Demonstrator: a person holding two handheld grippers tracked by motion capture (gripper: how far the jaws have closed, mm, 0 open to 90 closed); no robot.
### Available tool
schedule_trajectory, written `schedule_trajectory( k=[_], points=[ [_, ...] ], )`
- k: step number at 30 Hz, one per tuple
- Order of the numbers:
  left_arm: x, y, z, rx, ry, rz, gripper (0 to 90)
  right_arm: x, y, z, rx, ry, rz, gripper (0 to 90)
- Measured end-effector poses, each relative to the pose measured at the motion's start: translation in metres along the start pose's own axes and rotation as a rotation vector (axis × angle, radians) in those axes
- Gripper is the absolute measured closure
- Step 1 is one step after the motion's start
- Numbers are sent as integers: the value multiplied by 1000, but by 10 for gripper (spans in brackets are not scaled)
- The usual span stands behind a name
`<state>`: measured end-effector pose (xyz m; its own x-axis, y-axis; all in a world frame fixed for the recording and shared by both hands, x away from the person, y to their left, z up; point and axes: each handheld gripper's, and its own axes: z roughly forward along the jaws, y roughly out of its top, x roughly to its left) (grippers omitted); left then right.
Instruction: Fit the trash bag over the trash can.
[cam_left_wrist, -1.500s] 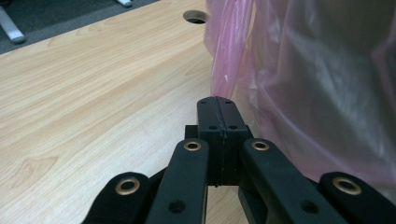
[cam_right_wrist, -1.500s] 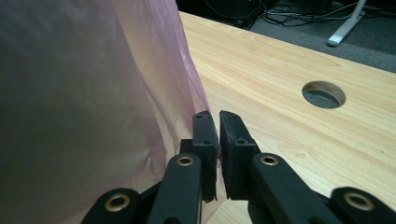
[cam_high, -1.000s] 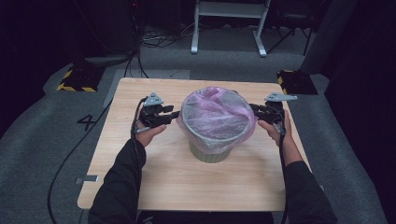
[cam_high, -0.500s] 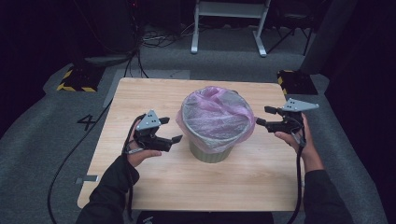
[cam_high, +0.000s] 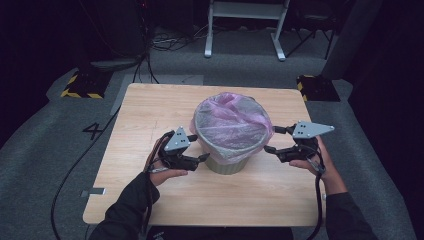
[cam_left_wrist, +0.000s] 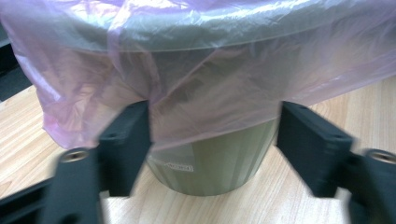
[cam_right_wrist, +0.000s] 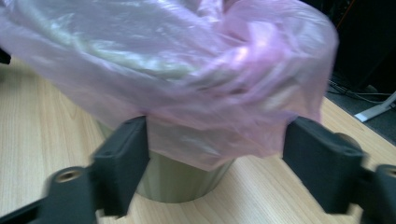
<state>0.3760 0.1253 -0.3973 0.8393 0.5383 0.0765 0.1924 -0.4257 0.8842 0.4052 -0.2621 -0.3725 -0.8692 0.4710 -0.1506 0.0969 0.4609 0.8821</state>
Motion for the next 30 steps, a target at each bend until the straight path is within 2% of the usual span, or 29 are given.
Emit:
schedule_trajectory(
  k=[2, 3, 6, 10, 11, 15, 18, 22, 27, 30],
  points=[
    [0, -1, 1, 9, 20, 10, 397, 4, -1, 1, 4, -2, -24, 439],
    [1, -2, 1, 8, 24, 9, 472, 6, -2, 2, 8, 4, -37, 573],
    [3, -5, 2, 22, 12, 14, 665, 11, -5, 3, 19, -3, -61, 741],
    [1, -9, 4, 38, 9, 53, 878, 16, -9, 4, 5, 8, -70, 855],
    [0, -10, 6, 39, -3, 53, 896, 17, -10, 4, 6, 13, -64, 868],
    [-1, -13, 10, 64, -3, 72, 899, 20, -13, 7, 20, 24, -58, 881],
    [0, -17, 11, 64, -12, 53, 899, 21, -20, 14, 72, 22, -54, 876],
    [0, -23, 15, 89, -18, 58, 899, 22, -26, 19, 88, 36, -35, 880],
    [3, -35, 21, 130, -18, 46, 900, 20, -36, 26, 125, 42, -13, 881],
    [6, -42, 25, 147, -17, 22, 900, 15, -46, 31, 140, 51, 27, 881]
  ],
)
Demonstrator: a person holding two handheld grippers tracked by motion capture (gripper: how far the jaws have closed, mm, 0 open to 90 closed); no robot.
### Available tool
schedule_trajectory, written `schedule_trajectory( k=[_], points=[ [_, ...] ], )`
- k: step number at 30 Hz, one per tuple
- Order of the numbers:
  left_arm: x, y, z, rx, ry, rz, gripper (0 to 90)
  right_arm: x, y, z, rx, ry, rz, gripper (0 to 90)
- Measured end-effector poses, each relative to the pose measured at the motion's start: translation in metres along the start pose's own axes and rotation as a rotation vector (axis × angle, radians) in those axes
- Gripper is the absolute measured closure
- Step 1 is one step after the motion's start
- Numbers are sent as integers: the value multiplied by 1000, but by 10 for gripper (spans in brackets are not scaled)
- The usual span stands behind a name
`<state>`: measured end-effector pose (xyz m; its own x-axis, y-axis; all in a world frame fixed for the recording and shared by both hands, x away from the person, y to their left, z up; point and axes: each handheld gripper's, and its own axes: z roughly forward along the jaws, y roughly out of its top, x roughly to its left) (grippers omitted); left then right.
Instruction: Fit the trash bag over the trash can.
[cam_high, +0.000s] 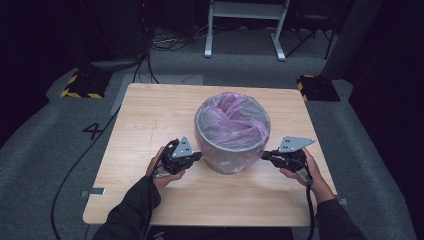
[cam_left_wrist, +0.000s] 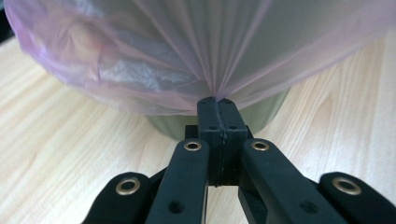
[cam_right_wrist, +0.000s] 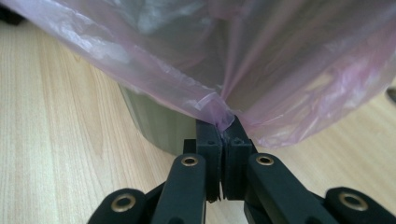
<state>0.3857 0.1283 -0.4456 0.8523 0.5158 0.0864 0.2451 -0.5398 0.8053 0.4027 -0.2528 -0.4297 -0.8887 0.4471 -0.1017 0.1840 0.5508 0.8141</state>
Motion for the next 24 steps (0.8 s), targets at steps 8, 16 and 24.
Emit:
schedule_trajectory(
  k=[8, 16, 24],
  points=[
    [9, -13, 1, 2, 9, -47, 898, -9, -11, 9, 25, -10, 59, 851],
    [8, -23, -12, 4, 29, -92, 455, -9, -17, 1, -8, 6, 87, 619],
    [5, -40, -18, 91, 57, -126, 168, -9, -26, -21, -45, -5, 142, 261]
  ],
)
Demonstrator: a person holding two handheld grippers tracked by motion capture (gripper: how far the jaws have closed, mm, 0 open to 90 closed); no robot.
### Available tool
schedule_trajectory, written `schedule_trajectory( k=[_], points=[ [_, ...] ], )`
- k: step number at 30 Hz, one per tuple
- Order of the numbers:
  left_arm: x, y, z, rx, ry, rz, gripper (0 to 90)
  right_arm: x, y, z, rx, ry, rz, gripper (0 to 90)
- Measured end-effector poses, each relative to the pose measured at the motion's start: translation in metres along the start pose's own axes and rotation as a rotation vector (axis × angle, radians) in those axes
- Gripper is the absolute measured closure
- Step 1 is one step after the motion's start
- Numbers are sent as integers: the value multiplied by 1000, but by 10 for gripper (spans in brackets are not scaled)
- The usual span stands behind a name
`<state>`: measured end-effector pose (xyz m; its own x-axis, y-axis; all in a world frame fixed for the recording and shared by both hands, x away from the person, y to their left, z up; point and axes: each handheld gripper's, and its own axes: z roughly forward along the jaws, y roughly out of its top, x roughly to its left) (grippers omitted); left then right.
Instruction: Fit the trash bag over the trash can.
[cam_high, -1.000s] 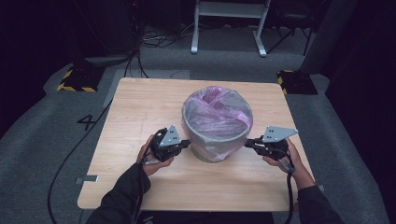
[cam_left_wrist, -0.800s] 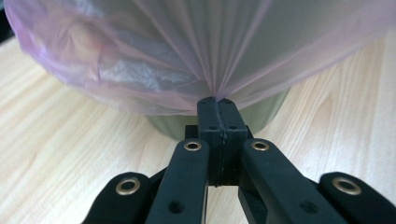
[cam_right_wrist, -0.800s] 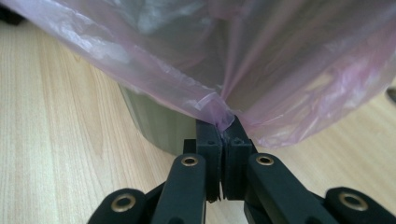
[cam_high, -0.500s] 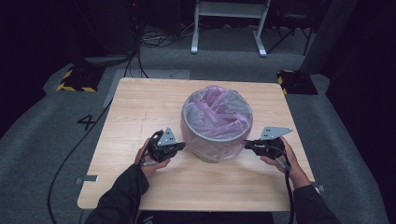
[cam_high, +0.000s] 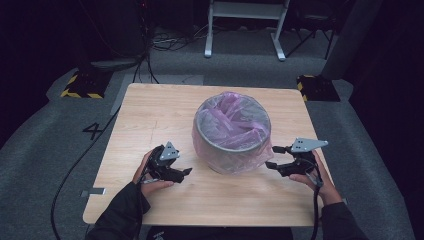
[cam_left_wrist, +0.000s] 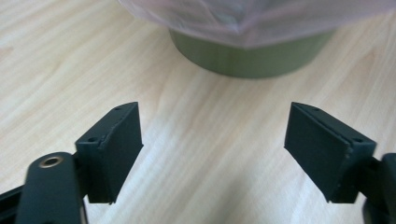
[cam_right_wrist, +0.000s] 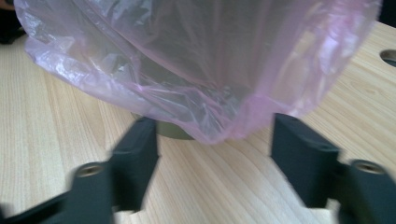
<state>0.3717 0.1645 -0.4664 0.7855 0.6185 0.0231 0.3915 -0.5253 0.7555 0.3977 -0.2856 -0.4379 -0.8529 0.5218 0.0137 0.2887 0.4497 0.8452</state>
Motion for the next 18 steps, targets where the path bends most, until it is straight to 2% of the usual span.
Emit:
schedule_trajectory(
  k=[5, 7, 10, 15, 18],
  points=[
    [-7, -10, -2, 10, 10, 28, 158, 0, -3, -12, -25, -3, 15, 190],
    [-9, -15, 0, 24, 2, 19, 158, 1, -2, -17, -43, -40, 24, 192],
    [-11, -20, 3, 61, 10, 22, 158, 4, 2, -23, -69, -54, 20, 189],
    [-15, -30, 8, 99, 4, 10, 157, 10, 18, -37, -125, -80, -8, 189],
    [-17, -34, 8, 109, 0, 16, 156, 12, 31, -46, -163, -88, -14, 191]
  ],
)
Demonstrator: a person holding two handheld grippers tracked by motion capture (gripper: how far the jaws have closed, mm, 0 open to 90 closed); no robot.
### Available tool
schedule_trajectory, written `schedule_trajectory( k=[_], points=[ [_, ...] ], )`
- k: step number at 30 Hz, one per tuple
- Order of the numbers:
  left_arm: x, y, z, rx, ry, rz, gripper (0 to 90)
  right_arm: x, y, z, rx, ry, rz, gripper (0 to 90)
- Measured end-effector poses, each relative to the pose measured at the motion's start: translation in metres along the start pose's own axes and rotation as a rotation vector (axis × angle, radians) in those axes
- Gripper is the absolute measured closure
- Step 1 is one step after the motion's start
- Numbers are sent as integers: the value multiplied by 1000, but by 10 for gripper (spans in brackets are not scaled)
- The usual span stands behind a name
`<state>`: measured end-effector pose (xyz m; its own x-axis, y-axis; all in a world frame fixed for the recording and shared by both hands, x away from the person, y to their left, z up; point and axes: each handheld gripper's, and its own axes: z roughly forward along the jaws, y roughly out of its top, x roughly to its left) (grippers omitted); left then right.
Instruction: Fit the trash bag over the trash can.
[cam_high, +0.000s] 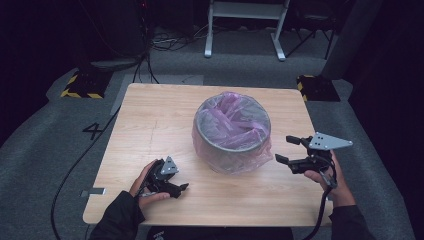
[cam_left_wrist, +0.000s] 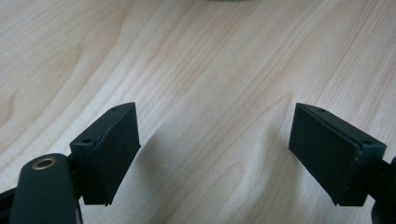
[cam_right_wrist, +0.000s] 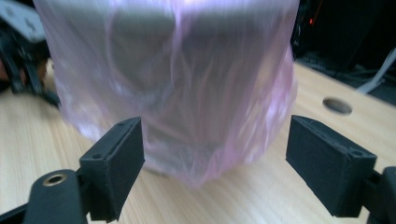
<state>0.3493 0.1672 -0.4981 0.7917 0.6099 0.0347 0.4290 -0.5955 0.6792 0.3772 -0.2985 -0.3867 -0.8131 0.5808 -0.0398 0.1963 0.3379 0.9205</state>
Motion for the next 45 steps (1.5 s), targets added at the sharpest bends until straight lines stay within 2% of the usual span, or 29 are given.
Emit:
schedule_trajectory(
  k=[8, 15, 24, 36, 40, 45],
  points=[
    [4, -5, 2, -27, -20, -36, 139, 1, 29, -3, -33, -21, -36, 189],
    [4, -6, 2, -35, -16, -38, 123, 2, 52, 3, -52, -27, -56, 189],
    [5, -6, 3, -40, -24, -33, 128, 2, 82, 15, -33, -41, -81, 189],
    [5, -6, 3, -40, -24, -33, 128, 6, 105, 41, -6, -29, -98, 187],
    [5, -6, 3, -40, -24, -33, 128, 8, 110, 52, 15, -26, -113, 195],
    [5, -6, 3, -41, -25, -33, 129, 6, 113, 63, 29, -25, -109, 202]
  ],
)
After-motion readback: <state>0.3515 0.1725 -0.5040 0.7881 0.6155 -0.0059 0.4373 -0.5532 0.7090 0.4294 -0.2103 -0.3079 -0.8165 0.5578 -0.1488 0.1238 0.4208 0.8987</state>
